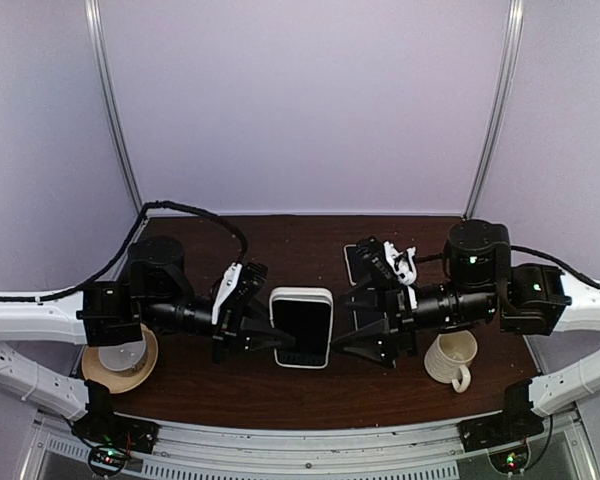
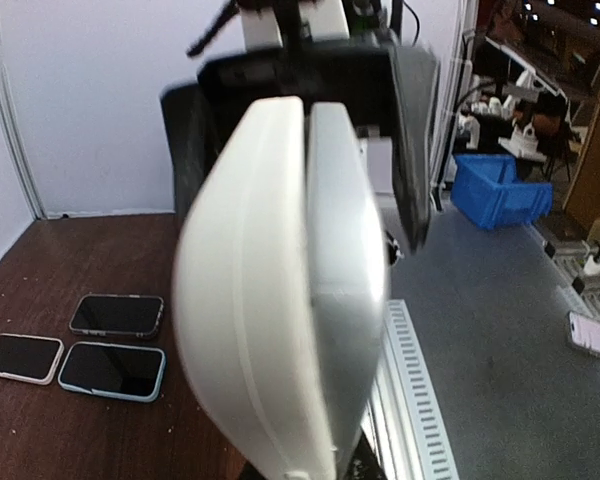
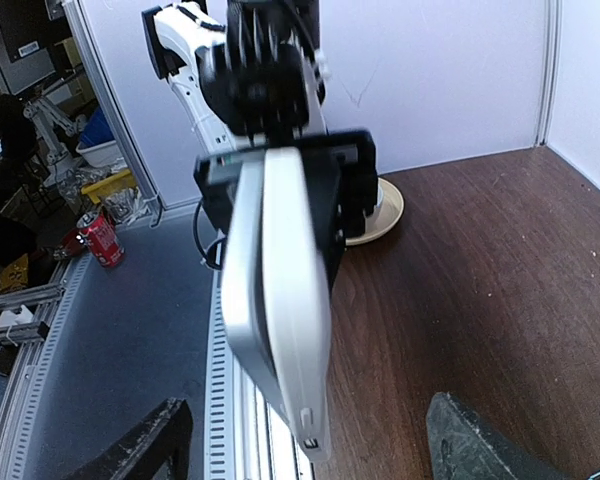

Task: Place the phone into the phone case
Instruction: Pass from the right arm to the left, then press the top right corner of the phone case.

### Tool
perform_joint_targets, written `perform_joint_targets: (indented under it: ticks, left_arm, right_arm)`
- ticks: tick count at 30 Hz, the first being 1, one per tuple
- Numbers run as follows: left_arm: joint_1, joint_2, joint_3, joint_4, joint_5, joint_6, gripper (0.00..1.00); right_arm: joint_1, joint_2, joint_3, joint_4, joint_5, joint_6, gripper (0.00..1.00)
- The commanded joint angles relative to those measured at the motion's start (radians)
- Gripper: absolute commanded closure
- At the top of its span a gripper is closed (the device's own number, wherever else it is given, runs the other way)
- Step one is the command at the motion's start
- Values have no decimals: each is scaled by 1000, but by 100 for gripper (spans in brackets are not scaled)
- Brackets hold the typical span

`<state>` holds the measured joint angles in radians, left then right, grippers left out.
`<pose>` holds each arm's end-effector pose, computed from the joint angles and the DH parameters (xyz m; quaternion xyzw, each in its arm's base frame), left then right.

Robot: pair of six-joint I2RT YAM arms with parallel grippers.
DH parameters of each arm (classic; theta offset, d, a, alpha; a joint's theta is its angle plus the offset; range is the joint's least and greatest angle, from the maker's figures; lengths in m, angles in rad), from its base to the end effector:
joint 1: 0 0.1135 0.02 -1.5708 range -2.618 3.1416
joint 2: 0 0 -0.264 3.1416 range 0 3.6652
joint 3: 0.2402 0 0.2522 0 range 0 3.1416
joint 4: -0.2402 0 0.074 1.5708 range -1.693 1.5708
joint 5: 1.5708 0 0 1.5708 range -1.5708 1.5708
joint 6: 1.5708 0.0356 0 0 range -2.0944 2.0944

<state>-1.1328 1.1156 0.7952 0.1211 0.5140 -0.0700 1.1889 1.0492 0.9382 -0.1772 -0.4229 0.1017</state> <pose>0.0937 -0.2413 0.3096 0.5181 0.5637 -0.5087 0.3937 0.0761 0.2287 0.3446 -0.5127 0.6056 0.4862 0.3662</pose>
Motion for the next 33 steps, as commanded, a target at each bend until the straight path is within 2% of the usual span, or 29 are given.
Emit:
perform_joint_targets:
  ticks: [1, 6, 14, 15, 16, 21, 22, 23, 27, 28, 30, 31, 33]
  left_arm:
    - [-15, 6, 62, -64, 16, 161, 100]
    - [-18, 27, 68, -67, 13, 160, 100]
    - [-21, 36, 75, -66, -10, 151, 100]
    - [-20, 36, 73, -66, -9, 152, 100]
    - [-21, 34, 73, -66, -11, 151, 100]
    - [-20, 34, 74, -63, -5, 145, 100]
    - [-20, 32, 72, -61, -3, 140, 100]
    - [-19, 32, 72, -58, 0, 136, 100]
    - [-21, 33, 73, -47, 20, 113, 100]
    - [-20, 33, 75, -46, 23, 104, 97]
    - [-20, 29, 82, -44, 15, 81, 69]
    - [-19, 23, 86, -40, 2, 75, 61]
    - [-21, 4, 88, -30, -54, 31, 57]
  right_arm:
    - [1, 8, 76, -28, -25, -36, 16]
    - [0, 44, 92, 12, -56, -31, 24]
    - [3, 122, 109, 69, -95, 1, 24]
    - [3, 127, 109, 72, -92, 0, 28]
    - [3, 129, 107, 75, -86, 0, 37]
    - [3, 133, 105, 85, -65, -2, 81]
    - [4, 131, 105, 85, -60, -4, 93]
    - [3, 129, 104, 86, -52, -6, 100]
    - [3, 115, 98, 88, -32, -14, 100]
    - [3, 113, 99, 83, -28, -17, 100]
    - [4, 110, 102, 69, -23, -27, 100]
    - [3, 108, 103, 62, -21, -34, 100]
    - [4, 101, 102, 55, -20, -39, 100]
